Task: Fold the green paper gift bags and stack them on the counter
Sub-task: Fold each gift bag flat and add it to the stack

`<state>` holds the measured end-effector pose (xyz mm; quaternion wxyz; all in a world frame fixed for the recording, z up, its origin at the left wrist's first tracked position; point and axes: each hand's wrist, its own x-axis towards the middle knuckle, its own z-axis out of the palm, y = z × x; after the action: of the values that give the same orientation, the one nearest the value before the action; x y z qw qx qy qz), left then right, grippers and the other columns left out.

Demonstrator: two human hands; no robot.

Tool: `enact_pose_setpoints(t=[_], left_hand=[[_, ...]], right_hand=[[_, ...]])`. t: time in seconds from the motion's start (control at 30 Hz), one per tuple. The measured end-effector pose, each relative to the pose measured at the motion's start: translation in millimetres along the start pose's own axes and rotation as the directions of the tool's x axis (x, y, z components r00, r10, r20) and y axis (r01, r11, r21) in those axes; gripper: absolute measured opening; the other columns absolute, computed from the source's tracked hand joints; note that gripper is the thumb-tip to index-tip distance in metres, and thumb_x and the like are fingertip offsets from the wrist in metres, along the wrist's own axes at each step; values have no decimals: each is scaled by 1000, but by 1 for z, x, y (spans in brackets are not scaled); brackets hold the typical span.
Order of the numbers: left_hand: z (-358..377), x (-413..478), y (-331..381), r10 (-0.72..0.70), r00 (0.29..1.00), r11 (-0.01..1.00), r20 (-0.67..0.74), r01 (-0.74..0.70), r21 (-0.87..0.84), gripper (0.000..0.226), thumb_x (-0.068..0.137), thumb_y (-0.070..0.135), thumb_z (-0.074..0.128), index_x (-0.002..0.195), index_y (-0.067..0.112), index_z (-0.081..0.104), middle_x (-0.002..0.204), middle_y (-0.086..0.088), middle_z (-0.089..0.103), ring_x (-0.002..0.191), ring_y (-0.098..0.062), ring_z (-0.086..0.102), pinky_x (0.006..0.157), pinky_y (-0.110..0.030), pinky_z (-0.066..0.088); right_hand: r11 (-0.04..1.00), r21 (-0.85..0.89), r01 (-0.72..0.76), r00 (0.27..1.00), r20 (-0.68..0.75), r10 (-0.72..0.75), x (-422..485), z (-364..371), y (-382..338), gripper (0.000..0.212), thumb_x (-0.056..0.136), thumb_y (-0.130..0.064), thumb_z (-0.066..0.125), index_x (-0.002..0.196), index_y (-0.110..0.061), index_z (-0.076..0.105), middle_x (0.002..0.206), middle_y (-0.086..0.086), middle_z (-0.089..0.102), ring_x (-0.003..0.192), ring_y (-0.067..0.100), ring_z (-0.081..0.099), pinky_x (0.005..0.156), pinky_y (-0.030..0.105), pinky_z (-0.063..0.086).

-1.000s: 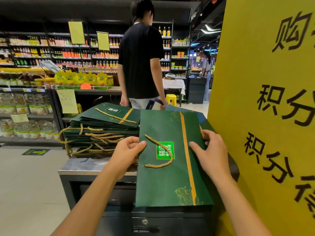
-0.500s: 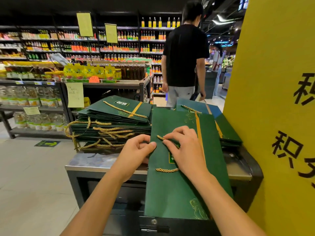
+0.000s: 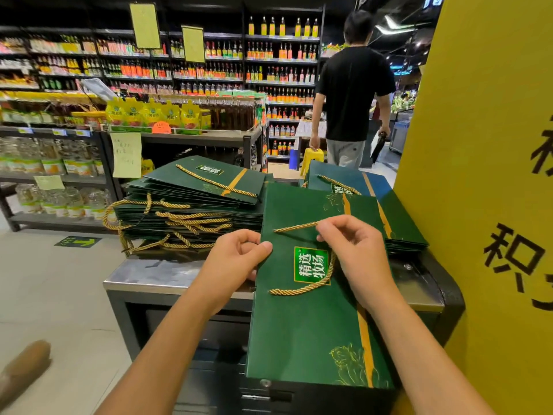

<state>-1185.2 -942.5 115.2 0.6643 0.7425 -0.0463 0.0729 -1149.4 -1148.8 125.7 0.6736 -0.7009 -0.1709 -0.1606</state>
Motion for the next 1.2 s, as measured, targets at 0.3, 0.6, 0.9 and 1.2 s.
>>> enact_pose_setpoints(t=[0.3,0.6,0.9,1.2], left_hand=[[2,0,1,-7,999,1000,-51,8,6,8,100,11,62,98,5,66,83,-9,77,77,-16,74,61,-24,57],[1,0,4,-41,998,999,-57,40,-13,8,99,8,61,100,2,66,78,-7,76,68,-11,71,53,-20,54],[1,0,-1,-16,997,1000,-70,17,10,16,100,13,62,105,0,68,96,-19,77,81,-21,72,68,-32,57],[3,-2,-2,-6,995,1000,-100,7,14,13,100,15,62,102,4,69,94,-19,76,80,-25,69,75,-42,55]], right_hand=[[859,-416,299,870,488,-67,-22,-14,3,48,69,-52,85,115,-47,72,153,-25,34,142,-5,28,109,14,26],[806,-408,429,834,522,-180,-32,-10,12,28,75,-53,82,102,-44,79,154,-24,38,146,6,28,115,36,24],[874,-367,320,880,456,-130,-33,-8,12,6,95,-26,70,90,-30,72,141,-22,49,140,2,37,118,37,24],[911,-322,257,906,409,-111,-34,-7,10,7,97,-23,66,93,-27,69,131,-20,55,132,6,48,115,47,33]])
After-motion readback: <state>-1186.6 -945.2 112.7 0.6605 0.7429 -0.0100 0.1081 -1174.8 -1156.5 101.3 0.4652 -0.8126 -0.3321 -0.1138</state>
